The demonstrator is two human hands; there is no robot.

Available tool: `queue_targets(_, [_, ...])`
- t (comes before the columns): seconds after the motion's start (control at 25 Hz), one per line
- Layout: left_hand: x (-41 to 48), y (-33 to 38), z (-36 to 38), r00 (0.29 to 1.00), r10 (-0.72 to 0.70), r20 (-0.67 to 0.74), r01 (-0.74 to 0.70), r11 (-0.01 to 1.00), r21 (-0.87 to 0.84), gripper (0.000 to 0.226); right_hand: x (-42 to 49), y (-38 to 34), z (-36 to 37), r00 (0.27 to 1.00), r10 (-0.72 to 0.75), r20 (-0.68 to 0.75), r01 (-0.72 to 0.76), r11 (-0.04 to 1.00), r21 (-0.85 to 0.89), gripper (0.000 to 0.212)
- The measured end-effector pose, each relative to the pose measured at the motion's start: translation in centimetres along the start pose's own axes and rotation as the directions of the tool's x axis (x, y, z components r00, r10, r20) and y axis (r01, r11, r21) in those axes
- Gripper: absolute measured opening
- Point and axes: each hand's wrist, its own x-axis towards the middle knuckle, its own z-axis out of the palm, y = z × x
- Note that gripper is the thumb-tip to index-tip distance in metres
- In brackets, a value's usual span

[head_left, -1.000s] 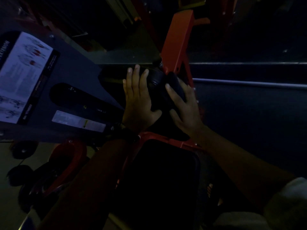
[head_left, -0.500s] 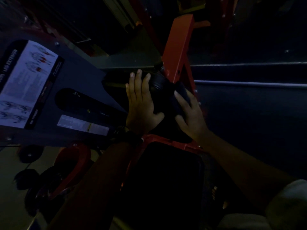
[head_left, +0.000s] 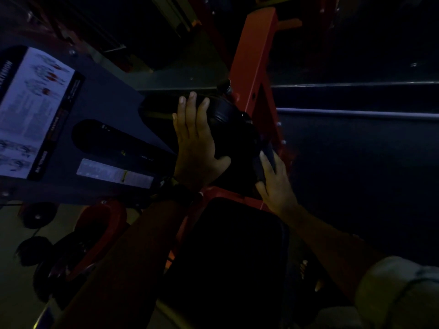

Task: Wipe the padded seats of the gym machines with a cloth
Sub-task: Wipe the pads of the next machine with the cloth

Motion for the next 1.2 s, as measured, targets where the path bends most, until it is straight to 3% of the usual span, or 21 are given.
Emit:
queue_targets(0.16, [0.1,0.0,0.1,1.0,0.006,-0.026,-0.006,1.0,-0.028,0.107,-1.2,0.8,0.9,0.997,0.078,0.007,-0.078,0.997,-0.002,0.09])
queue_targets(0.24, [0.0,0.0,0.2,1.0,0.001,-0.03,-0.002,1.0,-0.027,0.109,-1.5,2.1,1.6,0.977,0.196,0.087,-0.196,0.981,-0.012,0.09])
queue_targets(0.32, [0.0,0.2,0.3,1.0,-0.004,-0.028,0.003,1.0,-0.025,0.11,-2.1,3.4,2.5,0.901,0.41,0.142,-0.413,0.911,-0.008,0.086])
queue_targets(0.44, [0.0,0.2,0.2,1.0,-0.009,-0.03,0.009,1.0,-0.019,0.111,-2.1,3.1,3.7,0.777,0.624,0.086,-0.63,0.765,0.136,0.076])
queue_targets(0.52, [0.0,0.0,0.0,1.0,0.006,-0.022,-0.006,1.0,-0.021,0.11,-2.1,3.6,3.9,0.698,0.701,0.144,-0.716,0.681,0.153,0.071])
queue_targets(0.64, [-0.1,-0.2,0.0,1.0,0.009,-0.017,-0.01,0.999,-0.034,0.111,-2.1,5.4,3.9,0.526,0.821,0.222,-0.851,0.507,0.139,0.065])
queue_targets(0.76, [0.0,-0.2,0.2,1.0,-0.001,-0.003,0.001,1.0,-0.027,0.112,-0.5,4.2,3.7,0.454,0.865,0.214,-0.884,0.407,0.23,0.059])
queue_targets(0.92, [-0.1,-0.2,0.1,1.0,-0.007,0.013,0.007,1.0,-0.021,0.112,0.3,0.1,1.6,0.523,0.836,0.167,-0.836,0.466,0.29,0.058])
queue_targets(1.2, [-0.3,-0.3,-0.5,0.998,-0.007,0.059,0.012,0.996,-0.09,0.11,1.4,-6.5,-0.8,0.749,0.66,-0.051,-0.594,0.705,0.388,0.061])
